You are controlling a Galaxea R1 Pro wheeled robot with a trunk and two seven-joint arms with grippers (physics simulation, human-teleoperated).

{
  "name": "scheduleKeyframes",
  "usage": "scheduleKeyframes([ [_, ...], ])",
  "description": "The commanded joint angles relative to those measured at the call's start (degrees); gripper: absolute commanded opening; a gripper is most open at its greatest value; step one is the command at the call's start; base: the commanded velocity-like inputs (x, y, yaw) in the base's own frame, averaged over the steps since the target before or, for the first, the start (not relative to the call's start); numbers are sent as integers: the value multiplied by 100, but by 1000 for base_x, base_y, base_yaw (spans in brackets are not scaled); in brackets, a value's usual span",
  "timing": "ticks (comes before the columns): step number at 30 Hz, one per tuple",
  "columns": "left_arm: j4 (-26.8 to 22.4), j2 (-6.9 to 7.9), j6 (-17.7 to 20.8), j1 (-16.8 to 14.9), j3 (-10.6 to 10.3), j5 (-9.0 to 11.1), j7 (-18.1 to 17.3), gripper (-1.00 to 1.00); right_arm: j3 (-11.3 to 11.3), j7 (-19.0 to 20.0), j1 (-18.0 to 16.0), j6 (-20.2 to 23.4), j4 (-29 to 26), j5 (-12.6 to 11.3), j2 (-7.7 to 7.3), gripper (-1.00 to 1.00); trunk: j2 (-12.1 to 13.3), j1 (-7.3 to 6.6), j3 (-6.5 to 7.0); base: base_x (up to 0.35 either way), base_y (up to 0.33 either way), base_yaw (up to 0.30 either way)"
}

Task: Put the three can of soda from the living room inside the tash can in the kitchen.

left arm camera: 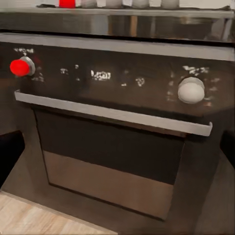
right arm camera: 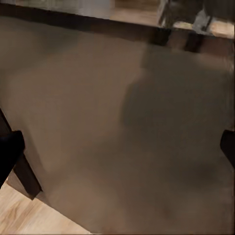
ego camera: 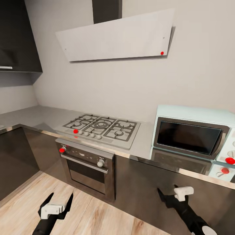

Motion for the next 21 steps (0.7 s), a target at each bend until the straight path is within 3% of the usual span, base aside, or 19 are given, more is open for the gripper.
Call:
scheduleKeyframes([
  [1, 558, -1, -594, 77, 26, 13, -8, 100, -155, 32, 28, -811, 514, -5, -30, 100, 0, 0, 0, 0, 0, 0],
  [8, 1297, -3, -1293, 126, 26, 3, -12, 100, -399, 172, 50, -1702, 1369, -18, -169, 100, 0, 0, 0, 0, 0, 0],
  [14, 1538, -9, -1532, 128, 20, -30, -10, 100, -522, 208, 52, -1980, 1710, -33, -286, 100, 0, 0, 0, 0, 0, 0],
  [21, 1599, -15, -1589, 128, 19, -45, -11, 100, -550, 217, 48, -2055, 1854, -42, -313, 100, 0, 0, 0, 0, 0, 0],
])
